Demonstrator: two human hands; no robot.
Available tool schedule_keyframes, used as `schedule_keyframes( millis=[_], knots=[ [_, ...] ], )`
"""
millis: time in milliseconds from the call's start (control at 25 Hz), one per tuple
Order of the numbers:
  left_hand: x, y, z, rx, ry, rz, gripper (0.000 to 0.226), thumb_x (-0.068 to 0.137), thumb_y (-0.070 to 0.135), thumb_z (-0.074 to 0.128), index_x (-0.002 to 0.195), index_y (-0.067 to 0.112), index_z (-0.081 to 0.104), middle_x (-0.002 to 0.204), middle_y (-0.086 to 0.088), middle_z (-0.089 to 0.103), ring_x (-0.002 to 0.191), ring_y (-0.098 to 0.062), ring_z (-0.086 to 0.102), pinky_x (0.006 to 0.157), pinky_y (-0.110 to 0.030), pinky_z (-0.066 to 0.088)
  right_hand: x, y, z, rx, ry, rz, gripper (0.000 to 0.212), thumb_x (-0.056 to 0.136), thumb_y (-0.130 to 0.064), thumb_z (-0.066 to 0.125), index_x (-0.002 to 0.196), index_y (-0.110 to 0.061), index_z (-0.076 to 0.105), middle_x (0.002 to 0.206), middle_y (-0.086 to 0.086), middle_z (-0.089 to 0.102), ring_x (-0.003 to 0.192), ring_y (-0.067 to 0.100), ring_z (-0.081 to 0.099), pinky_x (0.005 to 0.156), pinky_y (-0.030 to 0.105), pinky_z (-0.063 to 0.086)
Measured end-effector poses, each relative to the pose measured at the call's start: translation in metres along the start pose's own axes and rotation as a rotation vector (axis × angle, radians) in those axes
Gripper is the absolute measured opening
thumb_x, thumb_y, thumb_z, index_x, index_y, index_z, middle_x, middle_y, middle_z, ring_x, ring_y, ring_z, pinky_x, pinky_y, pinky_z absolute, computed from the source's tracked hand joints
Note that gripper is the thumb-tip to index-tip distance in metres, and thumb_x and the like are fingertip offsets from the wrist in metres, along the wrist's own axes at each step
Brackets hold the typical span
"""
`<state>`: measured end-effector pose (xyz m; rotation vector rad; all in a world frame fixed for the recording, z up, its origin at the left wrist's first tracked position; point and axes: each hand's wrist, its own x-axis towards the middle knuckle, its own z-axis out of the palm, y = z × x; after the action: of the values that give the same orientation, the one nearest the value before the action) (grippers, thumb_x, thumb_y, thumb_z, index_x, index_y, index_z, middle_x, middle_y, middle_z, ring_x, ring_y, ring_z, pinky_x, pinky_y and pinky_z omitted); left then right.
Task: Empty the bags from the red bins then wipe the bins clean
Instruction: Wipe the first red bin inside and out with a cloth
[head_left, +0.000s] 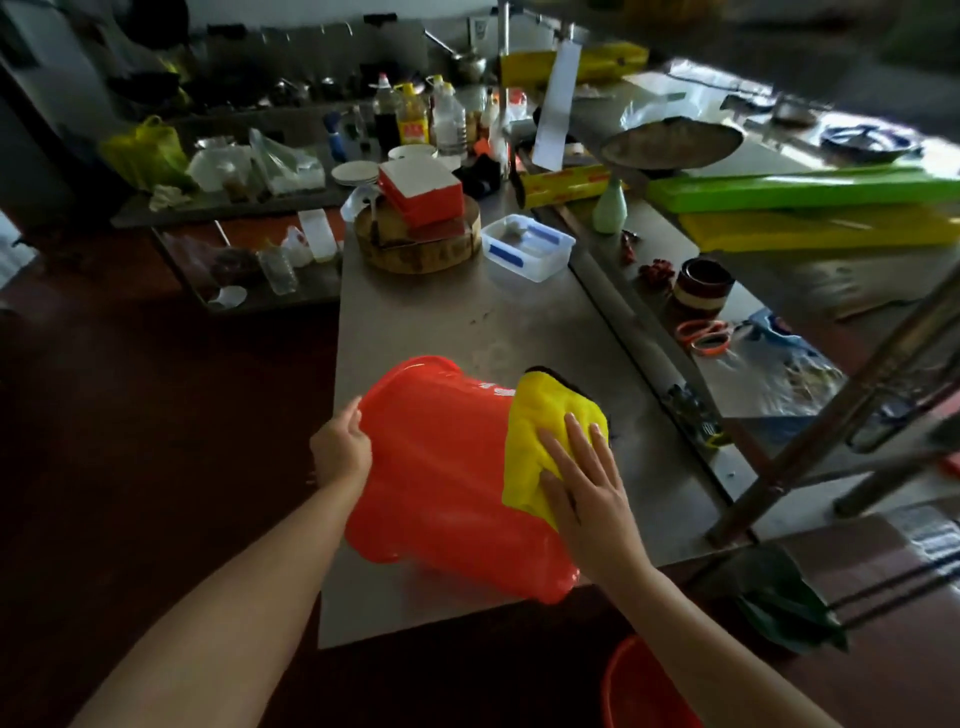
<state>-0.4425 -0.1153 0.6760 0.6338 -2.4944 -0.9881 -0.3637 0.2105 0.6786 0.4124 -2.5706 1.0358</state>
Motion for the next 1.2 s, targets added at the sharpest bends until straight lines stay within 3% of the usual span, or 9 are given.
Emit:
schedule_keyframes(
  millis=[200, 360, 560, 640, 720, 880, 960, 1080, 1200],
  knots=[
    [-0.026, -0.046, -0.016, -0.151, 0.067, -0.184, 0.033, 0.103, 0.017, 0.044, 0.127, 0.016, 0.067, 0.117, -0.017, 0.070, 0.114, -0.035, 0.063, 0.095, -0.039, 0.046, 0.052, -0.044, 0.021, 0.087, -0.038, -0.089, 0.048, 0.105, -0.054, 0.032, 0.150, -0.041, 0.043, 0.168, -0.010, 0.017, 0.157, 0.023, 0.002, 0.122, 0.057, 0.021],
    [-0.042, -0.087, -0.010, -0.142, 0.048, -0.380, 0.035, 0.100, 0.006, 0.045, 0.127, 0.013, 0.066, 0.117, -0.023, 0.068, 0.112, -0.039, 0.062, 0.098, -0.041, 0.045, 0.096, -0.091, 0.048, -0.037, -0.213, -0.079, 0.052, 0.100, -0.060, 0.026, 0.147, -0.047, 0.044, 0.166, -0.018, 0.013, 0.156, 0.020, -0.002, 0.123, 0.057, 0.016],
    [-0.038, -0.146, -0.004, 0.019, -0.186, -0.335, 0.033, 0.099, 0.020, 0.036, 0.122, 0.021, 0.059, 0.109, -0.009, 0.070, 0.103, -0.032, 0.069, 0.089, -0.044, 0.055, 0.101, -0.130, 0.093, -0.181, -0.277, -0.146, 0.050, 0.101, -0.059, 0.025, 0.145, -0.046, 0.046, 0.167, -0.015, 0.015, 0.157, 0.023, -0.002, 0.120, 0.064, 0.018],
    [-0.037, -0.168, 0.000, 0.036, -0.250, -0.305, 0.040, 0.101, 0.027, 0.033, 0.137, 0.027, 0.049, 0.131, -0.005, 0.060, 0.122, -0.029, 0.059, 0.100, -0.045, 0.050, 0.091, -0.149, 0.111, -0.232, -0.303, -0.154, 0.049, 0.102, -0.058, 0.023, 0.144, -0.046, 0.046, 0.168, -0.015, 0.014, 0.156, 0.021, -0.007, 0.122, 0.061, 0.010],
    [-0.040, -0.171, -0.003, 0.062, -0.265, -0.106, 0.046, 0.107, 0.034, 0.027, 0.152, 0.030, 0.033, 0.153, -0.002, 0.042, 0.141, -0.022, 0.041, 0.114, -0.044, 0.039, 0.082, -0.167, 0.126, -0.256, -0.327, -0.152, 0.049, 0.103, -0.058, 0.023, 0.144, -0.046, 0.045, 0.168, -0.015, 0.012, 0.156, 0.019, -0.010, 0.123, 0.060, 0.005],
    [-0.044, -0.132, -0.032, -0.382, -0.322, 0.111, 0.044, 0.109, 0.038, 0.031, 0.152, 0.032, 0.036, 0.151, 0.013, 0.045, 0.139, 0.000, 0.039, 0.115, -0.023, 0.033, 0.079, -0.178, 0.142, -0.226, -0.343, -0.137, 0.047, 0.103, -0.058, 0.026, 0.144, -0.047, 0.046, 0.167, -0.018, 0.013, 0.156, 0.016, -0.009, 0.124, 0.057, 0.002],
    [-0.046, -0.122, -0.045, -0.429, -0.366, 0.091, 0.045, 0.108, 0.045, 0.028, 0.150, 0.033, 0.040, 0.150, 0.012, 0.047, 0.139, -0.003, 0.042, 0.114, -0.028, 0.034, 0.083, -0.176, 0.143, -0.199, -0.355, -0.124, 0.045, 0.104, -0.058, 0.027, 0.145, -0.049, 0.044, 0.166, -0.022, 0.011, 0.156, 0.012, -0.007, 0.125, 0.052, 0.000],
    [-0.036, -0.122, -0.056, -0.371, -0.484, -0.075, 0.045, 0.108, 0.047, 0.023, 0.144, 0.034, 0.048, 0.143, 0.004, 0.055, 0.135, -0.014, 0.049, 0.114, -0.034, 0.037, 0.095, -0.165, 0.144, -0.136, -0.423, -0.029, 0.044, 0.104, -0.057, 0.030, 0.145, -0.049, 0.045, 0.164, -0.025, 0.011, 0.156, 0.011, 0.000, 0.126, 0.048, 0.000],
    [-0.025, -0.112, -0.067, -0.403, -0.443, -0.198, 0.056, 0.106, 0.052, 0.022, 0.142, 0.024, 0.054, 0.139, -0.001, 0.058, 0.132, -0.015, 0.050, 0.113, -0.031, 0.036, 0.094, -0.143, 0.146, -0.299, -0.552, 0.036, 0.044, 0.104, -0.056, 0.031, 0.145, -0.047, 0.046, 0.164, -0.024, 0.014, 0.156, 0.015, 0.005, 0.125, 0.052, 0.000]
  ],
)
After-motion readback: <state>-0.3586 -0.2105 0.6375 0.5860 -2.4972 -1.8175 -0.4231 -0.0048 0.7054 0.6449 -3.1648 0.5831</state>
